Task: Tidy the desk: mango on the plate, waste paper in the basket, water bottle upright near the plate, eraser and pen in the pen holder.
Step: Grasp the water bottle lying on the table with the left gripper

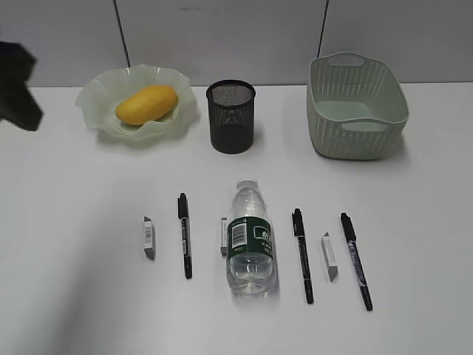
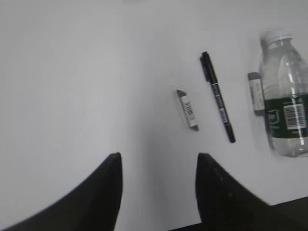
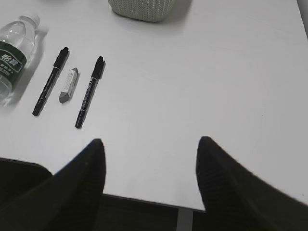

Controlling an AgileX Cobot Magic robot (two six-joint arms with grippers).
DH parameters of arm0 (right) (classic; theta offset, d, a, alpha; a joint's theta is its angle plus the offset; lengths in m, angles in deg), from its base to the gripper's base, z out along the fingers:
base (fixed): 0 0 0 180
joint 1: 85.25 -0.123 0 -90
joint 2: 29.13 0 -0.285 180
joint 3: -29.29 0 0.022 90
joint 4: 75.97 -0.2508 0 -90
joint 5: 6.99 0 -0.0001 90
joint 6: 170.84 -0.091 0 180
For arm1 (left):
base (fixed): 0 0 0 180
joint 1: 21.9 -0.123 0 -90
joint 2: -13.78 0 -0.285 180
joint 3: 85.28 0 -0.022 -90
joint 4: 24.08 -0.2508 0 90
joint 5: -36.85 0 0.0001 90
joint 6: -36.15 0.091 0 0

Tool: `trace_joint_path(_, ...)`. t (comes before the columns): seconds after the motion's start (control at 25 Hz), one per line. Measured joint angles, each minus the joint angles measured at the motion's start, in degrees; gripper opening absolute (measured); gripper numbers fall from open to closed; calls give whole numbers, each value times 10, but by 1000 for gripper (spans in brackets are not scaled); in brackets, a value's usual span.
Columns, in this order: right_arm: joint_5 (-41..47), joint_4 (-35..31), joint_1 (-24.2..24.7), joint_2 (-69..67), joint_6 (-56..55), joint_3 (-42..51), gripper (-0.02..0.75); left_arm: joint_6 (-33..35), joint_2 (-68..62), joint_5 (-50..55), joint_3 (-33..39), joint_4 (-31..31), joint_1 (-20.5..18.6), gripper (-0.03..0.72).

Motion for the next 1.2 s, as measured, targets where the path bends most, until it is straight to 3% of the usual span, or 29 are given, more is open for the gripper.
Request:
trace_joint_path(0.16, 0, 0, 0, 0, 0, 0, 477, -55, -109, -10, -80, -4, 91, 379)
trace_joint_path(0.32, 0, 0, 0, 0, 0, 0, 477, -141, -186, -17, -140, 17, 129, 379)
trace_joint_path(0.48, 0, 1, 0, 0, 0, 0, 477, -169, -227, -30, -149, 62, 153, 422)
trace_joint_path(0.64, -1, 2, 0, 0, 0, 0, 453, -172, -252, -42, -149, 73, 174, 601)
trace_joint_path(0.72, -1, 2, 0, 0, 0, 0, 425, -172, -266, -66, -149, 88, 179, 651)
trace_joint_path(0.92, -2, 2, 0, 0, -1, 0, 365, -174, -323, -65, -160, 115, 192, 656)
trace_joint_path(1.2, -2, 2, 0, 0, -1, 0, 352, -178, -369, -93, -170, 121, 192, 636)
